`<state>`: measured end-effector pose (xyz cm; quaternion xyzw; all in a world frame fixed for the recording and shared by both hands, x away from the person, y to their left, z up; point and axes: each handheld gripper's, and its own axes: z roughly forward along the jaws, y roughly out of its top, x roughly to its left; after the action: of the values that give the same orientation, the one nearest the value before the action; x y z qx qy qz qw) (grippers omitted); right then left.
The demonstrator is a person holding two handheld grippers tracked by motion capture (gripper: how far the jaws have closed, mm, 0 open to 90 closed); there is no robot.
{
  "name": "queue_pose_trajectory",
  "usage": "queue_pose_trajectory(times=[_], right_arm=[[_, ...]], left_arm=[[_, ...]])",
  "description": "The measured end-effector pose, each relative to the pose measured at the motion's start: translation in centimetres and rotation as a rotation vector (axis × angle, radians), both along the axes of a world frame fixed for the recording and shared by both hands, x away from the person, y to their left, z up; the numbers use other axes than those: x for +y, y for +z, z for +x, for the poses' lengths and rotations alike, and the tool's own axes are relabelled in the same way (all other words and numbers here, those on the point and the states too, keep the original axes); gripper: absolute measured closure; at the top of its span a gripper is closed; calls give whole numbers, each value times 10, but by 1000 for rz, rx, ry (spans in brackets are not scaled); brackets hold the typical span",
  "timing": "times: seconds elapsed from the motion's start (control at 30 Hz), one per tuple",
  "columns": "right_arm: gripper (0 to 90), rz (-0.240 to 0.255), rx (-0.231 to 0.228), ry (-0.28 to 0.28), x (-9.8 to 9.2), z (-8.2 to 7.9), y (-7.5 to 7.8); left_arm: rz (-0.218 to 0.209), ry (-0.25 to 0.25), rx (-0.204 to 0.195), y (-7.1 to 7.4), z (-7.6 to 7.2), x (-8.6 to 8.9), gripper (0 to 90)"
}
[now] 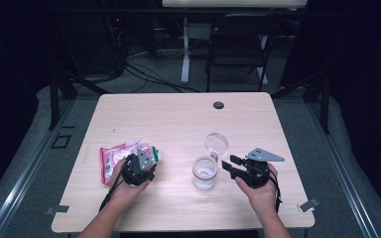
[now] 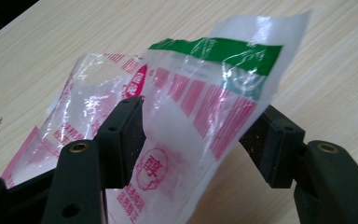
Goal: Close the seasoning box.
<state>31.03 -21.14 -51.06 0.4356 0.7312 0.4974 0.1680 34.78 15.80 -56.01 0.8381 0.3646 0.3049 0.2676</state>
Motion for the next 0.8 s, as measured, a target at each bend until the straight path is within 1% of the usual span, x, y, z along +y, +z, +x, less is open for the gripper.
queue_pose_trajectory(times=[0.1, 0.13, 0.23, 0.27, 0.33, 0.37, 0.4, 0.43, 0.47, 0.57, 0.7, 0.8], right_arm=[[566, 1, 2, -2, -1, -1, 0], [566, 6, 2, -6, -1, -1, -1], [565, 2, 6, -8, -3, -1, -1], [565, 2, 6, -10, -3, -1, -1], [565, 9, 5, -11, -3, -2, -1], [565, 9, 5, -12, -4, -2, -1], [565, 3, 8, -12, -4, -3, -1], [565, 10, 6, -17, -4, -3, -2], [565, 9, 8, -20, -5, -3, -2], [565, 10, 7, -23, -7, -4, -2], [565, 16, 7, -34, -10, -6, -2], [565, 15, 8, -42, -11, -7, -3]], left_arm=[[0, 8, 4, -2, 4, 2, 437], [1, 11, 13, -2, 4, 2, 444], [11, 20, 9, -4, 6, 2, 482], [11, 19, 9, -4, 6, 2, 500], [-3, 14, 18, -4, 7, 3, 568], [5, 17, 20, -3, 8, 4, 590], [-3, 27, 21, -4, 9, 5, 622], [-12, 32, 25, -4, 10, 6, 642], [-13, 34, 34, -3, 11, 7, 665], [-40, 51, 37, -2, 14, 12, 723], [-90, 76, 53, 0, 18, 19, 795], [-130, 92, 78, 1, 21, 25, 849]])
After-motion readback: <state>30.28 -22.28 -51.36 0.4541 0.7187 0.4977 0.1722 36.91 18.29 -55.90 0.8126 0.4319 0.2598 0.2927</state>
